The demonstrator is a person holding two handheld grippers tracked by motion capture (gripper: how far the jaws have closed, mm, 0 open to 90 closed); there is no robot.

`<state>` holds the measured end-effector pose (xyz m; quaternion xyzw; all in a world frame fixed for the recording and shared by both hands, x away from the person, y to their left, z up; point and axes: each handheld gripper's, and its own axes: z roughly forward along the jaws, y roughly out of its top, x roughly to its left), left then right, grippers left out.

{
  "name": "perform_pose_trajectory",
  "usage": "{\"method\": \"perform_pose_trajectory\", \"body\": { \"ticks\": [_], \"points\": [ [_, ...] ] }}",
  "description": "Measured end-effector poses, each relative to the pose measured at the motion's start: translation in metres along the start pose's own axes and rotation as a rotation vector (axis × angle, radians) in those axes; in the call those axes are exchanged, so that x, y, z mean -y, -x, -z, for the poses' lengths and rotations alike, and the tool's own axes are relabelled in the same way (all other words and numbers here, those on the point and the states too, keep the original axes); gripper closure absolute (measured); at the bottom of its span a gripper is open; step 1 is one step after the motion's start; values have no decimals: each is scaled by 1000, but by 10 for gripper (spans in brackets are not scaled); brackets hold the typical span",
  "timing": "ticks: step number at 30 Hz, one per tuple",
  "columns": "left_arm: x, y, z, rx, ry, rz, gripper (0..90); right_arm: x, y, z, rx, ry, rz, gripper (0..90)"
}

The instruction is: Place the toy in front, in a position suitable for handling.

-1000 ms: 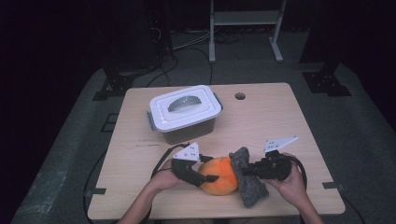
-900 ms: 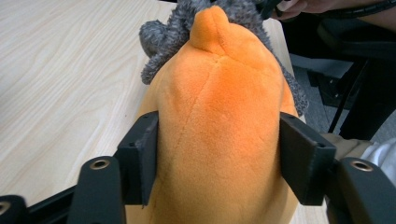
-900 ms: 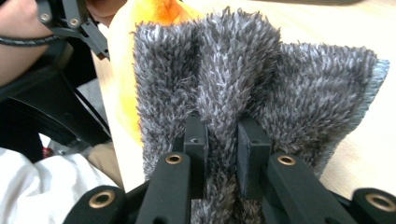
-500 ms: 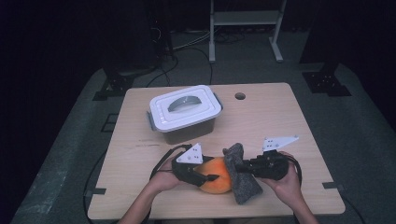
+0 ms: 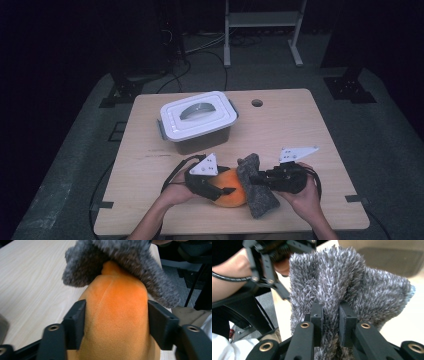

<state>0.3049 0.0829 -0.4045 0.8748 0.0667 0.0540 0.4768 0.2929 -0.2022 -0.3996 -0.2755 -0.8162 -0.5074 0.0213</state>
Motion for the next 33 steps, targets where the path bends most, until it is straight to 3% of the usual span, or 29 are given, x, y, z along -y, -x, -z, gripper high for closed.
{"method": "perform_pose_trajectory", "body": {
  "ticks": [4, 9, 12, 15, 18, 20, 22, 28, 33],
  "points": [
    [4, -6, 1, 8, -2, 31, 191, 4, 6, 1, 8, -19, -16, 759],
    [12, -14, 5, 28, -9, 63, 175, 12, 15, 1, 11, -51, -48, 759],
    [14, -12, 6, 23, -9, 42, 305, 15, 18, 0, 7, -80, -65, 759],
    [10, -11, 7, -2, -5, 45, 383, 8, 12, 9, 38, -38, -32, 760],
    [3, -5, 6, -9, -8, 22, 405, -1, 3, 18, 38, 42, 2, 760],
    [-2, 0, 2, -19, -20, 4, 405, -5, -3, 19, 32, 67, 24, 760],
    [-3, 1, 1, -21, -31, -8, 402, -6, -5, 14, 36, 40, 37, 760],
    [4, -5, 2, 3, -12, 24, 303, 2, 3, 8, 40, -30, 21, 760],
    [12, -14, 0, -2, -37, 83, 103, 11, 13, 9, 42, -74, -18, 759]
  ]
}}
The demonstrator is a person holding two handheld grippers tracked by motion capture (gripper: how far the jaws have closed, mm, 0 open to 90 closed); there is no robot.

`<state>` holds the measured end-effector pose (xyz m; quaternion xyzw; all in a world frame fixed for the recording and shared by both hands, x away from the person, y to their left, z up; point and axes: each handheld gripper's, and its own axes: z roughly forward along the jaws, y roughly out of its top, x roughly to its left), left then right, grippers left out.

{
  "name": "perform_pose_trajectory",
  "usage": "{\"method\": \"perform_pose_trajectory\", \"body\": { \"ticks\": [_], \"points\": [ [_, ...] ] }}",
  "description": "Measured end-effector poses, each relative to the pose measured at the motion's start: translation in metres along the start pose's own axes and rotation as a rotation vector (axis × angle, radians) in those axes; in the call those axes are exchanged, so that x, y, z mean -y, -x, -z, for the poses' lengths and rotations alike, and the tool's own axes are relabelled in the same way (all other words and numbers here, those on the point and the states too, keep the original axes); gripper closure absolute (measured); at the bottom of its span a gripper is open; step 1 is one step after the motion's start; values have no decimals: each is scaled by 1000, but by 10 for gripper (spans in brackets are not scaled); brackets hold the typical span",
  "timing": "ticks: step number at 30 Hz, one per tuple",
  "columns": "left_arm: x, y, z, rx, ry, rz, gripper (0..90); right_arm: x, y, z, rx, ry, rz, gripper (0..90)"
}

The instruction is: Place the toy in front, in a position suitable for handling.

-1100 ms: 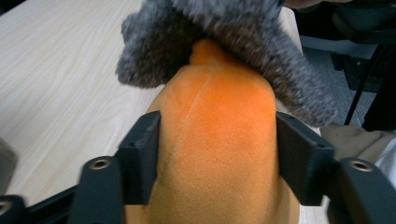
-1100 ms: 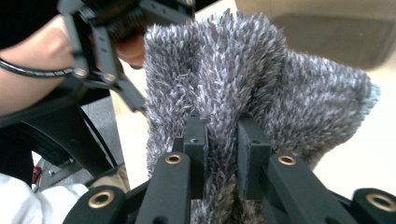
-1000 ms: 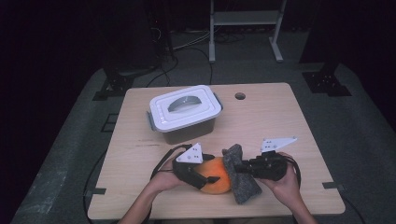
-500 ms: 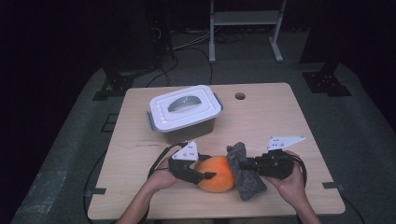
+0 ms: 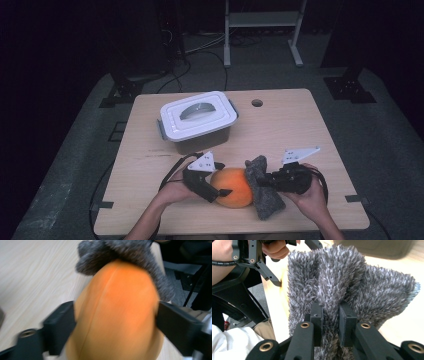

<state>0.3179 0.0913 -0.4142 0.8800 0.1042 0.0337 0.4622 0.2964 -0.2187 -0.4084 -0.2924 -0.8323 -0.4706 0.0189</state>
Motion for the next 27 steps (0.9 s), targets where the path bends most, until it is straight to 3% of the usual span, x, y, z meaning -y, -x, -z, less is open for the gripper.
{"method": "perform_pose_trajectory", "body": {
  "ticks": [2, 4, 8, 12, 16, 21, 27],
  "points": [
    [5, -4, -3, 20, -8, 35, 92, 2, 2, 2, 4, -9, -11, 759],
    [9, -6, -4, 40, -5, 36, 108, 2, 3, 2, 0, -16, -14, 759],
    [5, -1, 2, 15, 9, -2, 306, -3, -1, 6, 9, 17, 3, 760],
    [-2, 6, 2, 0, 16, -46, 342, -12, -8, 11, -20, 84, 20, 761],
    [-4, 3, 10, -33, 32, -46, 369, -10, -6, 5, -24, 61, 12, 761],
    [-8, 1, 25, -57, 65, -39, 380, -3, 3, -6, -23, -10, -10, 759],
    [-9, 3, 22, -59, 47, -59, 381, -16, -11, 3, -37, 91, 31, 760]
  ]
}}
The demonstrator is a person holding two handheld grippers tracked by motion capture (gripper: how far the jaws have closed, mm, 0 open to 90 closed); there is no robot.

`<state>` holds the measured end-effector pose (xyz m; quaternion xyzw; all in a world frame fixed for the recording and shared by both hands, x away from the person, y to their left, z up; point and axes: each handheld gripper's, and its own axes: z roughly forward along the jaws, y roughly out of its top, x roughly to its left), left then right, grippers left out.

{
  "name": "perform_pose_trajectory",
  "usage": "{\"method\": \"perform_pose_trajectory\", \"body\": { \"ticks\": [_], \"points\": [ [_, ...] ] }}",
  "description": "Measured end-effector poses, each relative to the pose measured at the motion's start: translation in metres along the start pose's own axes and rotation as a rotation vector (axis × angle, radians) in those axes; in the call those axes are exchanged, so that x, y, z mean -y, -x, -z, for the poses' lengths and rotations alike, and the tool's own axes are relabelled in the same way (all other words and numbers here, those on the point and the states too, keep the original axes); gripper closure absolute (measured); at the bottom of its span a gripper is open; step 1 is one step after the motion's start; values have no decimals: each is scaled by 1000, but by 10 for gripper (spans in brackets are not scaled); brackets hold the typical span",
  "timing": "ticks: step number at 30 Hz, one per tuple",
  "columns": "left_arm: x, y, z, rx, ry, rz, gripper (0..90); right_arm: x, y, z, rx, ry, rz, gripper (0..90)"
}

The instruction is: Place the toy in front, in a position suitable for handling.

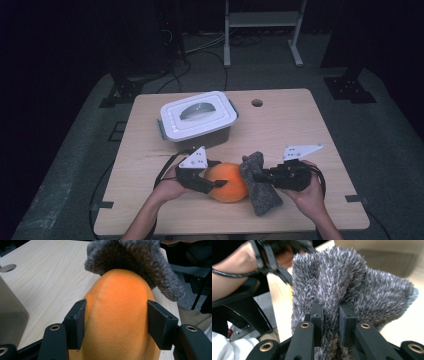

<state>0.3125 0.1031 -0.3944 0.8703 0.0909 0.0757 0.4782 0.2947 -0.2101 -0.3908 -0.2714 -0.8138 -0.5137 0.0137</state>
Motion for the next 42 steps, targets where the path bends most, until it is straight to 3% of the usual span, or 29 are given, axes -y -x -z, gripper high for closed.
{"method": "perform_pose_trajectory", "body": {
  "ticks": [2, 8, 11, 15, 17, 19, 21, 24, 28, 30, 33, 38, 42],
  "points": [
    [-1, 1, 0, -2, 3, -9, 381, 0, -1, -3, 3, -8, 9, 760],
    [-3, 2, 2, -6, 4, -17, 385, 11, 11, -16, 7, -114, -31, 760],
    [-3, 3, 2, 0, -1, -28, 385, 10, 9, -12, 10, -103, -20, 761],
    [-5, 7, -1, 13, -1, -47, 378, 2, 3, -5, 3, -9, -2, 761],
    [-6, 8, -2, 18, -5, -59, 373, 1, 3, -7, 7, -12, -1, 761],
    [-6, 8, -3, 34, -5, -60, 359, 5, 5, -13, 7, -54, -9, 761],
    [-4, 7, -4, 47, 2, -44, 329, 9, 8, -17, -14, -82, -27, 761],
    [-2, 3, -2, 62, 27, -14, 272, 11, 9, -17, -16, -95, -31, 762],
    [0, -2, 0, 64, 24, 28, 161, 15, 12, -17, -11, -113, -36, 763],
    [7, -8, 1, 91, 26, 66, 158, 16, 14, -16, -13, -114, -45, 763],
    [13, -11, -3, 135, 12, 88, 143, 18, 16, -15, -14, -117, -54, 763],
    [19, -13, -7, 171, 14, 99, 152, 22, 21, -15, -18, -125, -74, 763],
    [18, -9, -4, 158, 18, 60, 316, 24, 24, -12, -12, -137, -88, 762]
  ]
}}
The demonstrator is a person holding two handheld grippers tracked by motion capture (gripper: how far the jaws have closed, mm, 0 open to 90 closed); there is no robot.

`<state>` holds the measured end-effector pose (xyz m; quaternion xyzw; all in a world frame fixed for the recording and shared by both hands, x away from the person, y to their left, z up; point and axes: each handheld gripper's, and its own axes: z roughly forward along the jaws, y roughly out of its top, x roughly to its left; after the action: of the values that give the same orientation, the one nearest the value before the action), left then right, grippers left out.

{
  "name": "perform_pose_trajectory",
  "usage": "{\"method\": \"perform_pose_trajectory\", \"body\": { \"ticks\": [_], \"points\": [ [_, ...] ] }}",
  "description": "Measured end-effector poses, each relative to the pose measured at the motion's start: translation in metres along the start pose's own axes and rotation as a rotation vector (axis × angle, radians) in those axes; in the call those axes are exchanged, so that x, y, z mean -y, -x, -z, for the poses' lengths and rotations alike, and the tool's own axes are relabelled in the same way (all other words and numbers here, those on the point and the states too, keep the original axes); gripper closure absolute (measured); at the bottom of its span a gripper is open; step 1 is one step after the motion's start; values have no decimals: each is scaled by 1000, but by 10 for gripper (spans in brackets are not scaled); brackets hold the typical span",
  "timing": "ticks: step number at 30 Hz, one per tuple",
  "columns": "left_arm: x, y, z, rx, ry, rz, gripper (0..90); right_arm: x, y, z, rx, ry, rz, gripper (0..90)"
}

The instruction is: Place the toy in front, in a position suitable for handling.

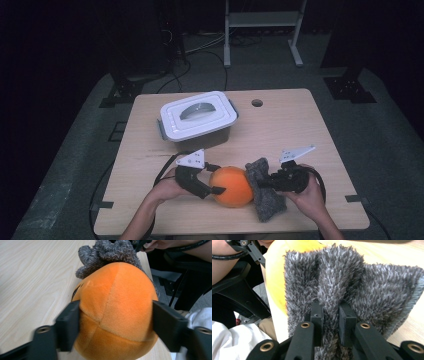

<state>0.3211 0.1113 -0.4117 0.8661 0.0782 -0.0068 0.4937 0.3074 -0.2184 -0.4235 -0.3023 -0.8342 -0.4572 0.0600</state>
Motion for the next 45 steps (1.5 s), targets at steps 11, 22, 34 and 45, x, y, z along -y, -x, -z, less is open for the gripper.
{"method": "perform_pose_trajectory", "body": {
  "ticks": [11, 22, 34, 45],
  "points": [
    [-16, 14, -5, -33, -14, -56, 406, -19, -31, 12, -7, 111, 100, 765],
    [-21, 13, 8, -60, 25, -42, 418, -6, -19, 2, 6, 52, 54, 763],
    [-23, 14, 9, -84, 27, -51, 419, -11, -25, -4, -10, 63, 60, 761],
    [-25, 20, 3, -76, 4, -85, 409, -23, -37, 3, -34, 140, 103, 762]
  ]
}}
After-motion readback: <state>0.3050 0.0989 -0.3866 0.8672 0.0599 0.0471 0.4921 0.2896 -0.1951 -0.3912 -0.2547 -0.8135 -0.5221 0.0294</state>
